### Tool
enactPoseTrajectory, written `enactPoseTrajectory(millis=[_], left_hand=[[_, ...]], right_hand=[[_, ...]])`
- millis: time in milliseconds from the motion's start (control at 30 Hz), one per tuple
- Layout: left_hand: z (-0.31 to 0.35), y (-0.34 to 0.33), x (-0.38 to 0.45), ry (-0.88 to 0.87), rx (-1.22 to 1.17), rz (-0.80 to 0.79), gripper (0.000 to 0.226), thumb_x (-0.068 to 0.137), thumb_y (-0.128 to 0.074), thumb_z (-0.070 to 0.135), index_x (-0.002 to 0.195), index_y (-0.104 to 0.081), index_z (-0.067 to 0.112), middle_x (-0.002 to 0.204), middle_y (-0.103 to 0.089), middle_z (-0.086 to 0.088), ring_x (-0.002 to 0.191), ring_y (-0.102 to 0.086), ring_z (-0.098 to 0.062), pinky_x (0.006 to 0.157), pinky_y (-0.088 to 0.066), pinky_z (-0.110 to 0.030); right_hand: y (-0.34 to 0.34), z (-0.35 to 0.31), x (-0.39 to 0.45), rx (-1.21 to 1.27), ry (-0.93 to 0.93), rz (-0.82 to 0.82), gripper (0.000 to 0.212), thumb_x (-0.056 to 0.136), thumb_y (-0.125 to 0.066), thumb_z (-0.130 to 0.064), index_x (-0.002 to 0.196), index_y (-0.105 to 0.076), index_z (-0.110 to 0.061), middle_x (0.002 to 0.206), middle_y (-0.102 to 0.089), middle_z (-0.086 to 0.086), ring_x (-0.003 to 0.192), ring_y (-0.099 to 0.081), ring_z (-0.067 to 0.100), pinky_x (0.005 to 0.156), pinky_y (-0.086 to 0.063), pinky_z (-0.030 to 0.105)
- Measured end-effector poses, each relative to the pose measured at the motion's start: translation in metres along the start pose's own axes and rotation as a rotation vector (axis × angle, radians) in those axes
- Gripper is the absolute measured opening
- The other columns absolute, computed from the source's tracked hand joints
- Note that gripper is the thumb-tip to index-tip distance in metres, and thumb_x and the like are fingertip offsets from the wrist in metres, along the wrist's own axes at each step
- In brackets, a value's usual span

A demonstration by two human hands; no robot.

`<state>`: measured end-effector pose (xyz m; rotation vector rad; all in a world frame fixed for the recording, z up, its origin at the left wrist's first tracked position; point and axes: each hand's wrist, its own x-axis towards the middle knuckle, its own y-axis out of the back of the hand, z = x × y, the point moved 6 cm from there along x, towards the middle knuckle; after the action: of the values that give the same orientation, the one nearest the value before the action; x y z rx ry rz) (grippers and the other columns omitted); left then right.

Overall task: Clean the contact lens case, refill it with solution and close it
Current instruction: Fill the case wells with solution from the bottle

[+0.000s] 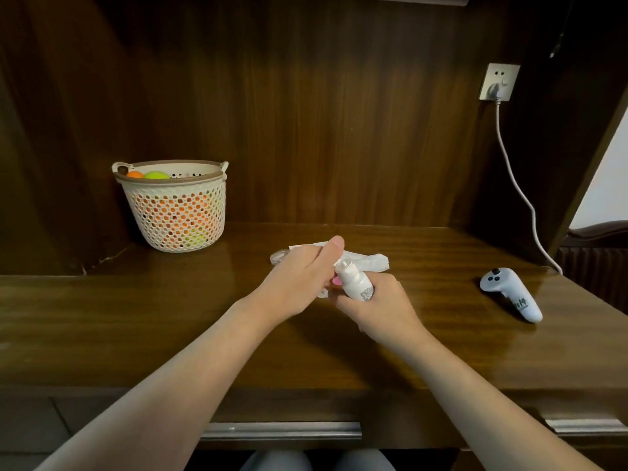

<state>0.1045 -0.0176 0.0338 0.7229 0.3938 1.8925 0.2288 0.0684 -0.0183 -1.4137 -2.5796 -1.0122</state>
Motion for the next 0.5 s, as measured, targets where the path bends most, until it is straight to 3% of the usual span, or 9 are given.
enactPoseTrajectory(millis=[100,167,233,300,400,500], left_hand=[[-0.003,-0.004,0.001,0.000,-0.115,-0.063,0.069,0.114,-0.026,0.053,0.061,-0.053,0.018,0.053,-0.051,0.017,0.052,-0.051,0.002,0.056,-0.042,-0.011],[-0.007,-0.007,0.001,0.012,-0.189,-0.077,0.069,0.114,-0.027,0.055,0.065,-0.060,0.019,0.055,-0.055,0.018,0.053,-0.053,0.003,0.052,-0.041,-0.009],[-0.011,-0.010,0.002,0.005,-0.231,-0.073,0.066,0.111,-0.030,0.061,0.068,-0.064,0.025,0.060,-0.056,0.015,0.055,-0.052,0.002,0.051,-0.041,-0.012],[-0.016,-0.011,0.006,-0.013,-0.240,-0.055,0.061,0.109,-0.033,0.064,0.073,-0.067,0.028,0.067,-0.059,0.010,0.060,-0.054,-0.001,0.052,-0.041,-0.016],[-0.029,-0.015,0.012,0.016,-0.260,-0.053,0.054,0.109,-0.038,0.063,0.080,-0.069,0.030,0.074,-0.062,0.007,0.067,-0.056,-0.006,0.055,-0.042,-0.022],[-0.037,-0.024,0.017,0.007,-0.107,-0.122,0.039,0.110,-0.033,0.063,0.092,-0.062,0.044,0.077,-0.063,0.016,0.064,-0.058,0.004,0.057,-0.042,-0.017]], right_hand=[[0.005,0.003,0.006,0.098,-0.050,-0.052,0.017,0.086,-0.088,-0.038,0.095,-0.076,-0.030,0.082,-0.076,-0.011,0.070,-0.070,0.005,0.055,-0.052,0.014],[0.008,0.011,0.009,0.258,-0.156,-0.069,0.024,0.088,-0.087,-0.021,0.108,-0.075,-0.023,0.095,-0.076,0.001,0.075,-0.069,0.011,0.061,-0.057,0.020],[0.006,0.018,0.010,0.538,-0.304,-0.128,0.033,0.090,-0.075,0.004,0.116,-0.073,-0.014,0.107,-0.073,0.011,0.087,-0.069,0.019,0.069,-0.060,0.027],[0.001,0.017,0.011,0.871,-0.407,-0.215,0.042,0.082,-0.060,0.015,0.112,-0.078,-0.009,0.110,-0.071,0.013,0.097,-0.067,0.025,0.082,-0.059,0.035],[0.003,0.022,0.016,1.383,-0.528,-0.160,0.060,0.069,-0.067,-0.001,0.130,-0.069,-0.002,0.129,-0.068,0.021,0.109,-0.071,0.033,0.092,-0.062,0.044],[0.002,0.033,0.026,1.749,-0.677,0.056,0.053,0.088,-0.075,-0.015,0.137,-0.056,-0.006,0.132,-0.069,0.023,0.098,-0.077,0.037,0.083,-0.065,0.052]])
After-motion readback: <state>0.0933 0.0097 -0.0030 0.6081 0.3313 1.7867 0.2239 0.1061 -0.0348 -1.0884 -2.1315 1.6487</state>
